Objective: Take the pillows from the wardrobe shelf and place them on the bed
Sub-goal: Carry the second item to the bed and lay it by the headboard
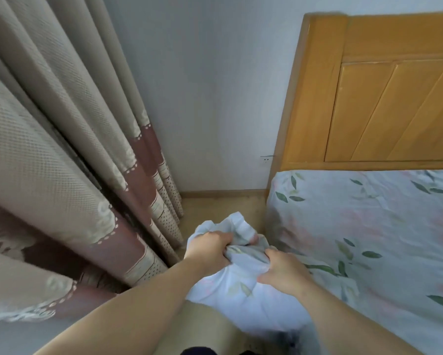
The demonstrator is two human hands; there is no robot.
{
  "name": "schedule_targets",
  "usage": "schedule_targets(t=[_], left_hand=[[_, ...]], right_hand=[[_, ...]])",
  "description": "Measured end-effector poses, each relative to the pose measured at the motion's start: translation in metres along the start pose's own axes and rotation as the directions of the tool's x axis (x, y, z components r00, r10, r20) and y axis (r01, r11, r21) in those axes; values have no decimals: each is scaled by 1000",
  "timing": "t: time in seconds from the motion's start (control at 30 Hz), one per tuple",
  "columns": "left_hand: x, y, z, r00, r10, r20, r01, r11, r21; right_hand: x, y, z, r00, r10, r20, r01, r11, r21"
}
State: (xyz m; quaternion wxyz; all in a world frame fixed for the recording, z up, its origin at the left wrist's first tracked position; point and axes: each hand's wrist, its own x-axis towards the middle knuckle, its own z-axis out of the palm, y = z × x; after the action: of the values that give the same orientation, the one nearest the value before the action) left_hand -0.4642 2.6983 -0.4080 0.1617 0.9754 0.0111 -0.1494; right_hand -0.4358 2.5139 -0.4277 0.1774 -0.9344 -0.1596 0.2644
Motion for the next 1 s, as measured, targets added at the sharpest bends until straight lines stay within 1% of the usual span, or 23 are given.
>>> schedule_targets(t=[0.13, 0.27, 0.4, 0.57, 0.67, 0.73, 0.83, 0.9, 0.93, 0.97, 1.0], left_hand=[[53, -3, -10, 999, -37, -10, 37, 999, -21], [109, -12, -28, 998, -60, 1, 60, 997, -57], [172, -35, -55, 998, -21, 63, 25, 997, -72], [231, -75, -85, 999, 1, 53, 6, 992, -127], [253, -86, -100, 998, 52, 40, -47, 992, -117], [262, -90, -108, 995, 101, -5, -101, 987, -125], [277, -95, -120, 980, 126, -154, -143, 984, -107], [285, -98, -131, 970, 82, -227, -114, 985, -131], [288, -101, -134, 968, 57, -246, -101, 980, -171], [291, -105, -137, 961, 21, -275, -87, 970, -229], [294, -107, -144, 954, -47, -295, -51, 947, -319]], right_hand=[[48, 7, -29, 1000, 9, 10, -9, 1000, -18], [99, 8, -51, 993, 89, 77, -94, 994, 63], [154, -4, -72, 984, 155, 90, -162, 983, 86], [214, -33, -101, 980, 158, 123, -165, 985, 53], [233, -43, -110, 980, 176, 96, -182, 982, 58], [241, -46, -112, 980, 190, 57, -194, 978, 80], [260, -51, -123, 984, 175, 22, -177, 978, 115], [271, -56, -138, 988, 155, 14, -155, 982, 104], [275, -59, -146, 990, 143, -1, -142, 985, 102], [278, -59, -153, 990, 139, -28, -135, 984, 118], [281, -59, -164, 989, 137, -60, -127, 980, 150]])
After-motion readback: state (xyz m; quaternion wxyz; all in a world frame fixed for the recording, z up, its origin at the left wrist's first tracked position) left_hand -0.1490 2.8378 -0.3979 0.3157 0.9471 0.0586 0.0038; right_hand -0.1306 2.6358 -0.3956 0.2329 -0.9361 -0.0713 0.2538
